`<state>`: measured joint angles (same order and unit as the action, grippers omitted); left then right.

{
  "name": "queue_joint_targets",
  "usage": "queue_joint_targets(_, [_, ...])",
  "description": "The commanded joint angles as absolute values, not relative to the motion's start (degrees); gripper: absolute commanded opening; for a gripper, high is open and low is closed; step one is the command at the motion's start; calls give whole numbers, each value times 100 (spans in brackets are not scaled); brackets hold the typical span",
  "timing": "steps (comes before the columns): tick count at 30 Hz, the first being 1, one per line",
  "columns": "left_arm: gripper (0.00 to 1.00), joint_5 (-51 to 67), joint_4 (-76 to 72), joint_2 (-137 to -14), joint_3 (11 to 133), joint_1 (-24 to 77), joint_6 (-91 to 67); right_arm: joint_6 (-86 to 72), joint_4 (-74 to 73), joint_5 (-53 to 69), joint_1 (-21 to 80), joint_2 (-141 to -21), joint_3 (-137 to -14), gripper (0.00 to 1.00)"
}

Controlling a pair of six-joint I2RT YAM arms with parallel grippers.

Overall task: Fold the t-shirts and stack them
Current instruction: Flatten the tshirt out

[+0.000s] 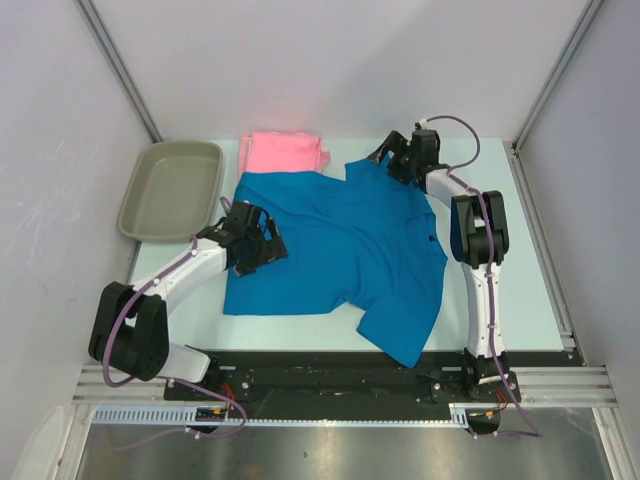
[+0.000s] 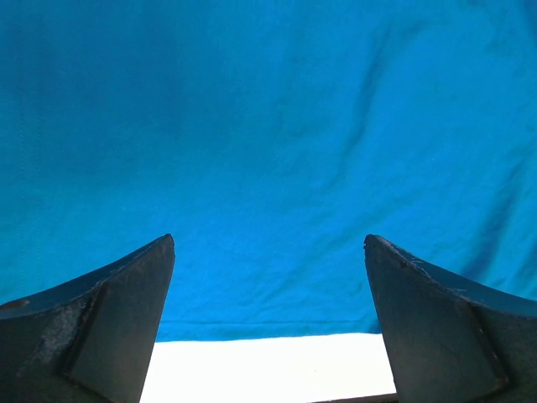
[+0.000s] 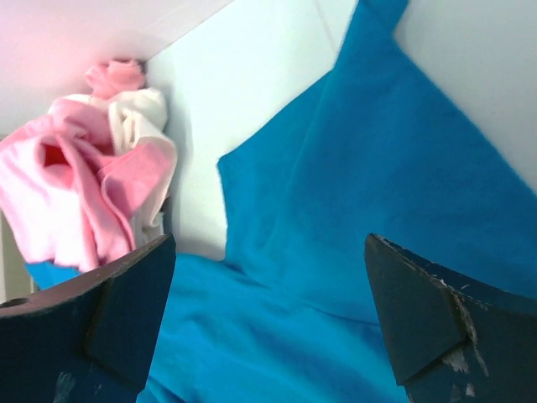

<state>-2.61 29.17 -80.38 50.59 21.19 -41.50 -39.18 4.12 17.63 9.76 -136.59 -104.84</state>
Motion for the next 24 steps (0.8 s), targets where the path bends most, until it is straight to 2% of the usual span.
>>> queue_joint_targets(1, [100,-158,2778,-8024,5168,1969,-3981,-3841,-561,1091,940,-14079,-11222,100])
queue_joint_targets(12, [100,-167,2830,-8042,5142,1872,-3964,-3999,-1836,45,870,-14704,-12119,99])
queue_joint_targets(24, [100,-228,2874,-8104,5071,1811,-3920,-4184,-2601,-1063,615,-15090,-12954,100])
